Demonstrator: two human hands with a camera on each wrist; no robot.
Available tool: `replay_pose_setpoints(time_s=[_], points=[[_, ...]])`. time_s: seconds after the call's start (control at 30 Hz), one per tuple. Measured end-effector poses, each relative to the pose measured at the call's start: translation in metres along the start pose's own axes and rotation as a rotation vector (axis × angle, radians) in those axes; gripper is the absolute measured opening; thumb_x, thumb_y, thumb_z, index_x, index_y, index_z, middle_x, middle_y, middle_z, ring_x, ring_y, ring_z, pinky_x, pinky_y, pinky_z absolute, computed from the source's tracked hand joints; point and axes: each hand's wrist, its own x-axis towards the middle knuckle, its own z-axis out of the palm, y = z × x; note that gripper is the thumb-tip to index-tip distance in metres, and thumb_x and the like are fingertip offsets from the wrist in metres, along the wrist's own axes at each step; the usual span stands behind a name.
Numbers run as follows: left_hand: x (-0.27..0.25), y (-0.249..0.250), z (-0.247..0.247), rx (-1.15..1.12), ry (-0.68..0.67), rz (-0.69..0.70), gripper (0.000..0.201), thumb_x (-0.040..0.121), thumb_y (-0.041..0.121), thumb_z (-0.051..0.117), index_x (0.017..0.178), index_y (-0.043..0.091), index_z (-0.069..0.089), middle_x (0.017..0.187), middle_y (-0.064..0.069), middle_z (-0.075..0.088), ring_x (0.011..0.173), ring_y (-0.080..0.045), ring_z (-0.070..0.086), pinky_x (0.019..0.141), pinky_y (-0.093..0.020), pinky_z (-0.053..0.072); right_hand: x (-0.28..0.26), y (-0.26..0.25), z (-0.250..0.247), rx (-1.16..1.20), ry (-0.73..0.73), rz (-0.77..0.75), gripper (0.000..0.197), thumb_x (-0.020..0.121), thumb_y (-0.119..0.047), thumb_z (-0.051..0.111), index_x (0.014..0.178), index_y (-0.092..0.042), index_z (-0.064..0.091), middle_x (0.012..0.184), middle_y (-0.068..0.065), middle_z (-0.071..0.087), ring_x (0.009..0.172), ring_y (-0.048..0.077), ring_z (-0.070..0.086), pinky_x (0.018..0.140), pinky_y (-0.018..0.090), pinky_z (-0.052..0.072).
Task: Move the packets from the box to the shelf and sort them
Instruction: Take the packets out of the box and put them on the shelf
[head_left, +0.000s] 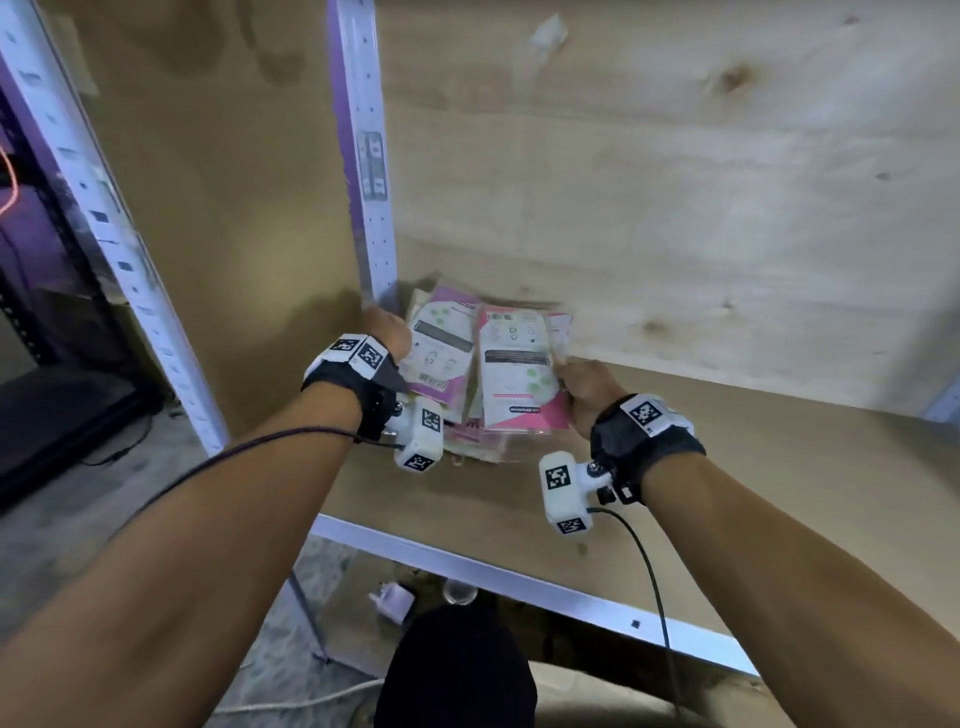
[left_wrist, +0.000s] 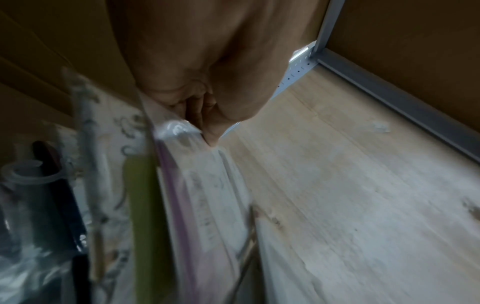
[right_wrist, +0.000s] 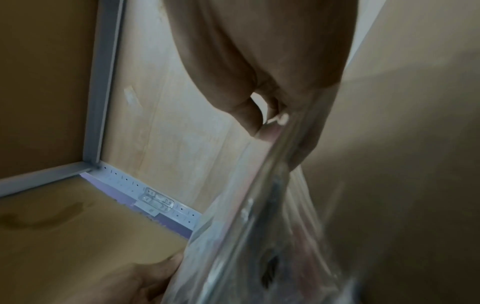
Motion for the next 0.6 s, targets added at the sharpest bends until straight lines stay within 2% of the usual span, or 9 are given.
replay_pose_setpoints(time_s=[0.07, 0.1, 0.17, 0.23, 0.33, 0.43, 0.5, 0.57, 0.6], points=[[0.001, -0.002, 0.004, 0.073, -0.015, -0.004, 0.039, 0.101, 0.01, 0.047, 0.135, -0.007, 0.054, 0.134, -0.025, 0.059, 0.125, -0.038, 0.057, 0.092, -0.034, 0.045, 0.013, 0.003, 0.007, -0.095, 0.006, 0.003, 0.032, 0.1, -0.005, 0.049, 0.127, 0.01, 0.056, 0.131, 0.027, 0.059, 0.119, 0.041, 0.06, 0.101, 0.048, 0.049], [0.005, -0.004, 0.007, 0.093, -0.021, 0.008, 0.039, 0.101, 0.01, 0.046, 0.135, -0.008, 0.053, 0.133, -0.026, 0.059, 0.124, -0.038, 0.057, 0.096, -0.036, 0.046, 0.021, 0.007, 0.01, -0.132, 0.016, 0.001, 0.034, 0.099, -0.005, 0.049, 0.128, 0.012, 0.055, 0.133, 0.028, 0.058, 0.12, 0.04, 0.059, 0.095, 0.042, 0.049], [0.008, -0.007, 0.011, 0.139, -0.014, 0.022, 0.037, 0.1, 0.008, 0.045, 0.131, -0.01, 0.056, 0.131, -0.027, 0.06, 0.122, -0.039, 0.057, 0.099, -0.038, 0.046, 0.033, 0.013, 0.015, -0.146, 0.047, 0.019, 0.031, 0.096, -0.004, 0.052, 0.117, 0.019, 0.059, 0.127, 0.034, 0.06, 0.106, 0.036, 0.063, 0.083, 0.038, 0.044], [0.013, -0.01, 0.012, 0.158, -0.013, 0.033, 0.033, 0.099, 0.002, 0.045, 0.124, -0.012, 0.06, 0.13, -0.027, 0.061, 0.121, -0.039, 0.058, 0.099, -0.037, 0.045, 0.041, 0.017, 0.021, -0.205, 0.056, 0.011, 0.024, 0.094, -0.003, 0.053, 0.099, 0.016, 0.065, 0.111, 0.034, 0.066, 0.092, 0.035, 0.065, 0.08, 0.039, 0.046], [0.02, -0.015, 0.009, 0.173, 0.035, 0.04, 0.031, 0.095, -0.005, 0.048, 0.12, -0.018, 0.059, 0.131, -0.028, 0.059, 0.124, -0.038, 0.056, 0.102, -0.034, 0.042, 0.044, 0.017, 0.028, -0.305, 0.065, -0.002, 0.025, 0.093, -0.008, 0.053, 0.07, -0.004, 0.062, 0.069, 0.013, 0.062, 0.059, 0.024, 0.056, 0.058, 0.031, 0.044], [0.023, -0.021, 0.007, 0.197, 0.051, 0.065, 0.023, 0.094, -0.002, 0.054, 0.111, -0.013, 0.065, 0.129, -0.025, 0.062, 0.121, -0.036, 0.058, 0.102, -0.033, 0.043, 0.046, 0.015, 0.041, -0.333, 0.077, -0.03, 0.024, 0.094, -0.018, 0.053, 0.072, -0.01, 0.057, 0.061, 0.005, 0.055, 0.049, 0.018, 0.049, 0.045, 0.024, 0.036], [0.021, -0.026, 0.006, 0.237, 0.02, 0.075, 0.026, 0.096, 0.009, 0.059, 0.114, -0.009, 0.066, 0.129, -0.023, 0.064, 0.12, -0.036, 0.06, 0.103, -0.035, 0.044, 0.043, 0.013, 0.052, -0.323, 0.049, -0.041, 0.022, 0.093, -0.033, 0.06, 0.087, -0.011, 0.06, 0.076, 0.005, 0.063, 0.058, 0.018, 0.058, 0.049, 0.024, 0.043], [0.019, -0.031, 0.004, 0.27, -0.02, 0.06, 0.039, 0.099, 0.019, 0.057, 0.124, -0.011, 0.061, 0.127, -0.025, 0.063, 0.117, -0.038, 0.061, 0.1, -0.04, 0.047, 0.043, 0.015, 0.06, -0.336, -0.008, -0.049, 0.055, 0.081, -0.049, 0.071, 0.115, -0.01, 0.055, 0.103, 0.008, 0.069, 0.084, 0.025, 0.069, 0.071, 0.037, 0.058], [0.018, -0.034, 0.002, 0.266, -0.035, 0.06, 0.041, 0.099, 0.021, 0.056, 0.124, -0.011, 0.06, 0.124, -0.028, 0.064, 0.114, -0.04, 0.062, 0.097, -0.042, 0.048, 0.042, 0.017, 0.062, -0.359, -0.025, -0.062, 0.075, 0.073, -0.053, 0.077, 0.127, -0.009, 0.049, 0.113, 0.01, 0.068, 0.095, 0.03, 0.07, 0.082, 0.044, 0.059]])
